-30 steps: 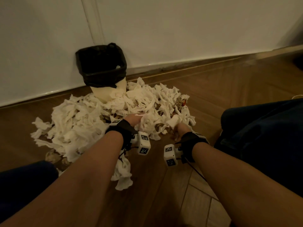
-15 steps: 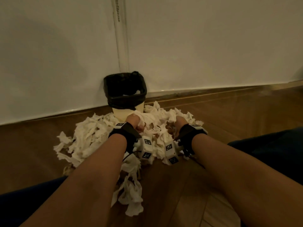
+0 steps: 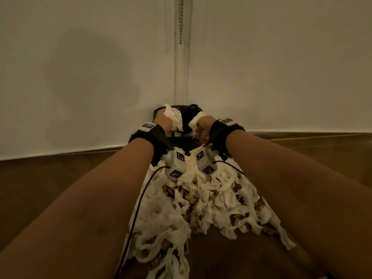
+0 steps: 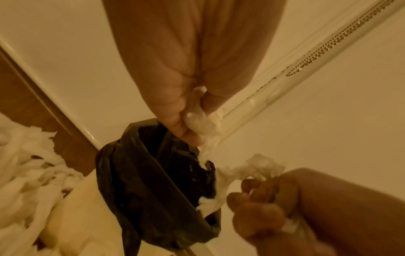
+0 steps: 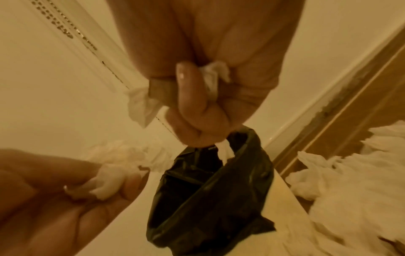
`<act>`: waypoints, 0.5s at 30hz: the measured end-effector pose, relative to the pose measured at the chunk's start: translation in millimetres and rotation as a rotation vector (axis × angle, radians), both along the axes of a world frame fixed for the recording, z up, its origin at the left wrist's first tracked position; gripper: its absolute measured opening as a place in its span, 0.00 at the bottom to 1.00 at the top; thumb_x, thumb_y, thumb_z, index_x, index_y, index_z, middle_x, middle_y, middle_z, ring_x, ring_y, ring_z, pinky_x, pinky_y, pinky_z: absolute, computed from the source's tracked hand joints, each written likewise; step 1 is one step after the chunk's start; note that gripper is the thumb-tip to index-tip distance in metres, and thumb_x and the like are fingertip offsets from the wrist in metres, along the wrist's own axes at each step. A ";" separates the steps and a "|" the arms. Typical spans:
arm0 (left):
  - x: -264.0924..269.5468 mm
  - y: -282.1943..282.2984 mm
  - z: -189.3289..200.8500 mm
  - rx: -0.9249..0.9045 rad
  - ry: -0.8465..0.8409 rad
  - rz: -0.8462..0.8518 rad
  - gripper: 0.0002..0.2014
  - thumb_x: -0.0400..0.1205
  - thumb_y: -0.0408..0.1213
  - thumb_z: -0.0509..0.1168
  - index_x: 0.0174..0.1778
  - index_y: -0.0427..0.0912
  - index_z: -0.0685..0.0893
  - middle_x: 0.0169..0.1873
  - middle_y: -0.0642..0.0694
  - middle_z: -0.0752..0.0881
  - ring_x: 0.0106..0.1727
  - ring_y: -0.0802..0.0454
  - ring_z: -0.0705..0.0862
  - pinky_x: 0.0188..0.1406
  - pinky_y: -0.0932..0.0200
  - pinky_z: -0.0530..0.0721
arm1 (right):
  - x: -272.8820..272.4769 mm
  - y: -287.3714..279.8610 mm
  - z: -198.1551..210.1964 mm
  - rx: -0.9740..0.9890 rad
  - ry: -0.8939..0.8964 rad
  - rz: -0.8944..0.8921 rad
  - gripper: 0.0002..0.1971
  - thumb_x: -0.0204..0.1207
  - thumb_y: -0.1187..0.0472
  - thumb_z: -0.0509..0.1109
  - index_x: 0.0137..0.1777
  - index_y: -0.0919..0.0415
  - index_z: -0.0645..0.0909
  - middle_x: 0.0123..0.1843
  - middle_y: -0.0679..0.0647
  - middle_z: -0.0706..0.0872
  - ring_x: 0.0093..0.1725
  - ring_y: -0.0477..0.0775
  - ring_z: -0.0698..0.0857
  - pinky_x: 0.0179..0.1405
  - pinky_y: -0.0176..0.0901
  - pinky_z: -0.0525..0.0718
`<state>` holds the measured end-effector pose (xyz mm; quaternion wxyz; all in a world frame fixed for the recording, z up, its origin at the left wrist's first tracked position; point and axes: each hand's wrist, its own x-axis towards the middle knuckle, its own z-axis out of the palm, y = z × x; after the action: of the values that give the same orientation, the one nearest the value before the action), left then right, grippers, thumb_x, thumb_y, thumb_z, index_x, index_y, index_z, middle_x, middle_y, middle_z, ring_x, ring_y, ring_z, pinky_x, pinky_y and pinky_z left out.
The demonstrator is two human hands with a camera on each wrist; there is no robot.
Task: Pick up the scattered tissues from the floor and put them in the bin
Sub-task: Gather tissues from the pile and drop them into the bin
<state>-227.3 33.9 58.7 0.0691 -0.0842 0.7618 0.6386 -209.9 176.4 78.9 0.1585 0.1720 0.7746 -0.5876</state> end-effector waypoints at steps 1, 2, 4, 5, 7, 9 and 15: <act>-0.7 -1.1 0.3 0.027 0.021 0.004 0.25 0.83 0.23 0.55 0.77 0.39 0.64 0.65 0.37 0.77 0.50 0.42 0.82 0.54 0.45 0.85 | -6.6 -1.9 2.7 0.014 0.001 0.025 0.14 0.82 0.67 0.56 0.33 0.57 0.67 0.34 0.53 0.73 0.30 0.48 0.74 0.10 0.29 0.75; -4.5 -3.5 -0.8 0.067 0.033 0.024 0.19 0.84 0.26 0.56 0.71 0.38 0.71 0.56 0.40 0.80 0.44 0.44 0.82 0.45 0.47 0.86 | -15.2 -2.0 2.4 0.032 0.010 0.043 0.14 0.82 0.67 0.55 0.33 0.59 0.68 0.33 0.54 0.73 0.29 0.49 0.73 0.07 0.30 0.73; -10.5 -4.5 0.3 0.077 0.056 0.084 0.07 0.84 0.31 0.56 0.49 0.41 0.80 0.42 0.40 0.82 0.39 0.42 0.82 0.36 0.49 0.83 | -29.8 -4.3 3.6 -0.039 -0.020 0.008 0.12 0.80 0.68 0.52 0.35 0.62 0.68 0.30 0.56 0.69 0.25 0.50 0.67 0.07 0.28 0.65; -12.3 -5.1 1.4 0.030 0.069 0.097 0.08 0.84 0.33 0.56 0.43 0.41 0.80 0.41 0.37 0.82 0.40 0.40 0.82 0.37 0.49 0.82 | -35.0 -5.5 5.0 -0.068 -0.033 -0.028 0.11 0.80 0.67 0.51 0.36 0.63 0.67 0.29 0.56 0.68 0.24 0.50 0.64 0.10 0.26 0.64; -18.1 -8.0 -4.7 -0.058 0.107 0.076 0.09 0.85 0.33 0.56 0.52 0.34 0.80 0.42 0.35 0.82 0.43 0.39 0.83 0.41 0.46 0.83 | -44.7 -8.3 2.1 -0.065 -0.049 -0.067 0.10 0.81 0.63 0.51 0.41 0.63 0.70 0.29 0.55 0.68 0.23 0.50 0.64 0.12 0.27 0.64; -23.5 -10.0 -13.4 -0.045 0.092 0.056 0.14 0.85 0.33 0.58 0.64 0.31 0.75 0.43 0.39 0.82 0.43 0.42 0.83 0.43 0.48 0.84 | -48.8 -10.7 -4.0 -0.039 -0.051 -0.065 0.07 0.82 0.61 0.56 0.56 0.61 0.71 0.32 0.54 0.70 0.27 0.50 0.68 0.16 0.33 0.70; -23.9 -7.4 -30.3 0.182 -0.047 0.111 0.34 0.84 0.37 0.62 0.83 0.44 0.52 0.79 0.39 0.63 0.73 0.38 0.72 0.69 0.45 0.76 | -60.5 -10.1 -28.4 -0.192 -0.010 -0.122 0.28 0.79 0.59 0.66 0.78 0.62 0.64 0.62 0.62 0.78 0.43 0.60 0.80 0.34 0.49 0.83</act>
<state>-251.2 26.5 28.4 0.0589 -0.1345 0.6932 0.7057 -270.3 166.3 50.5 0.1423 0.2058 0.7022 -0.6665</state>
